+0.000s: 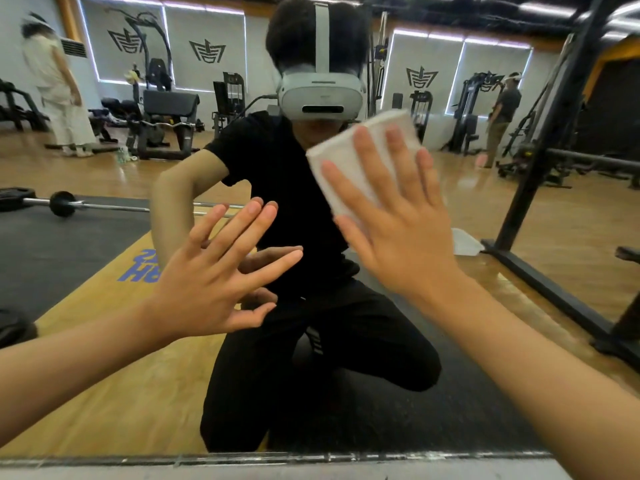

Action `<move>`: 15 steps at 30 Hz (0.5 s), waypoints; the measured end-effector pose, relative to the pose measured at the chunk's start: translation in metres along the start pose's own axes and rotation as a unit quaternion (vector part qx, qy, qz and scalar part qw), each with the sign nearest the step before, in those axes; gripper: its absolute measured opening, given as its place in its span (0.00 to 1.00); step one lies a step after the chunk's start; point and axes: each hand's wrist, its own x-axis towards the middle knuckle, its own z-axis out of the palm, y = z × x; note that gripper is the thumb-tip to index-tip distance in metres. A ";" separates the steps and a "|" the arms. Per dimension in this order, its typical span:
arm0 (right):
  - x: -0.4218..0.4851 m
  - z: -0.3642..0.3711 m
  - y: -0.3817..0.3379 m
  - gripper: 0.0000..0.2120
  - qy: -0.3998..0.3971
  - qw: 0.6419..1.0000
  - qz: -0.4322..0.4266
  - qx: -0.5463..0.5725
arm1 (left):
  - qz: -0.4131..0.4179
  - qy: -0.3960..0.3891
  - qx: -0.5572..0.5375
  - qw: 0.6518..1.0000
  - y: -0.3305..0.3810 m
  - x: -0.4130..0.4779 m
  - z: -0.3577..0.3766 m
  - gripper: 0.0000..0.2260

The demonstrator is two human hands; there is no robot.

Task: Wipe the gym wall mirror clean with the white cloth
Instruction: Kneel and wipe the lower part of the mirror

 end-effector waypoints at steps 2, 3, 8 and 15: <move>-0.037 -0.002 0.041 0.29 -0.005 0.999 0.031 -0.027 | -0.007 0.005 -0.007 1.000 0.003 0.001 0.001 0.37; -0.055 -0.004 0.057 0.30 -0.011 0.997 0.062 -0.033 | -0.010 0.007 -0.007 1.000 0.005 0.001 0.002 0.37; -0.075 -0.002 0.045 0.29 0.010 0.963 0.270 0.024 | -0.012 -0.002 0.007 1.000 0.006 -0.001 0.005 0.37; 0.033 0.017 -0.098 0.27 0.037 0.979 0.191 0.055 | -0.010 -0.014 -0.008 1.000 0.005 0.000 0.002 0.37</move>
